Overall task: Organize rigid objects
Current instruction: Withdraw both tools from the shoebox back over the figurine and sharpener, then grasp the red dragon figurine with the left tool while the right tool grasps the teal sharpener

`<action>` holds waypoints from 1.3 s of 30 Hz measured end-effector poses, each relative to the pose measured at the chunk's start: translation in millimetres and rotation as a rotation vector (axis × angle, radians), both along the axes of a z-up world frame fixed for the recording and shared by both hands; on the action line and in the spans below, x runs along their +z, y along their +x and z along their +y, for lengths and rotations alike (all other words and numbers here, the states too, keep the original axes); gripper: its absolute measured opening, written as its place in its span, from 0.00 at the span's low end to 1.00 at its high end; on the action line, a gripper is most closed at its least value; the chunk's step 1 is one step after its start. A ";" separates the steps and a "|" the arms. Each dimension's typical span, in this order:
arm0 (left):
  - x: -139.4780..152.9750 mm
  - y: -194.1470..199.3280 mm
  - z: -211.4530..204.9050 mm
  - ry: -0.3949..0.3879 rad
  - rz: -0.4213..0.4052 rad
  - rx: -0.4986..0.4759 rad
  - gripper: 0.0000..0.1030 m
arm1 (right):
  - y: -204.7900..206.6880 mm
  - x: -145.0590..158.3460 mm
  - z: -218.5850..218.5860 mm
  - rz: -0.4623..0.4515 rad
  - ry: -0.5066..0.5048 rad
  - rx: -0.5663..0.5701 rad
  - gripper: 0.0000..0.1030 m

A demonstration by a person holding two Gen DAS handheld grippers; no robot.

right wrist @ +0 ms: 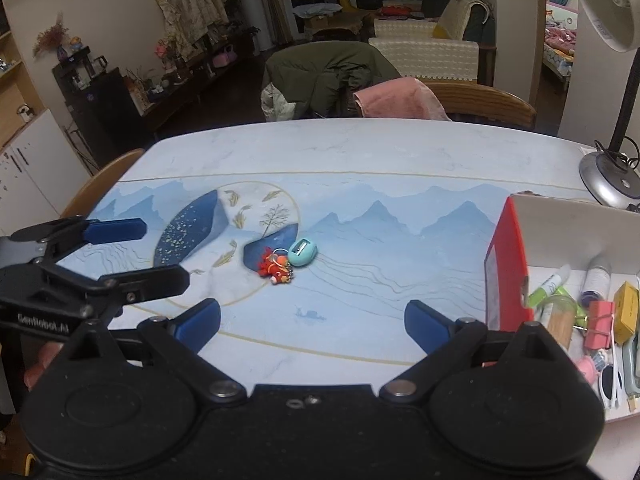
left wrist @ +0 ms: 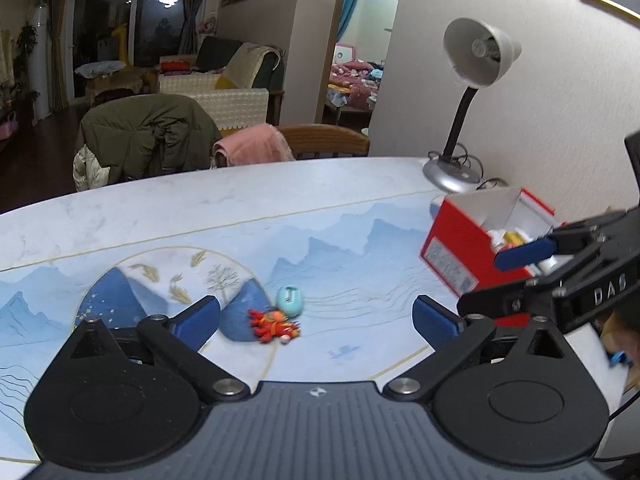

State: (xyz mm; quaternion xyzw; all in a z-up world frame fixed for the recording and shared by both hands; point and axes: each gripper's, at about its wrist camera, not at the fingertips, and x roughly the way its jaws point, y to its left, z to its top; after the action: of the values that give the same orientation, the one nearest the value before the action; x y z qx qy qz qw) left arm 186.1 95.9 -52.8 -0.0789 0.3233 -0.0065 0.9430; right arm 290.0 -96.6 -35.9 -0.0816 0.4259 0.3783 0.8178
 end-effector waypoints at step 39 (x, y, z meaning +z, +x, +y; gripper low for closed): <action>-121.0 72.4 18.1 0.116 0.015 -0.063 0.99 | 94.1 -111.1 159.9 0.146 -0.273 -0.198 0.70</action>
State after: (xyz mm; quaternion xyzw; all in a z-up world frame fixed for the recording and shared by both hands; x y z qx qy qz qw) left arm 258.5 114.0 -173.8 -0.0142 0.3324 -0.0168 0.9429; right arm 384.1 63.4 -147.0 -0.1220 0.5376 0.2394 0.7993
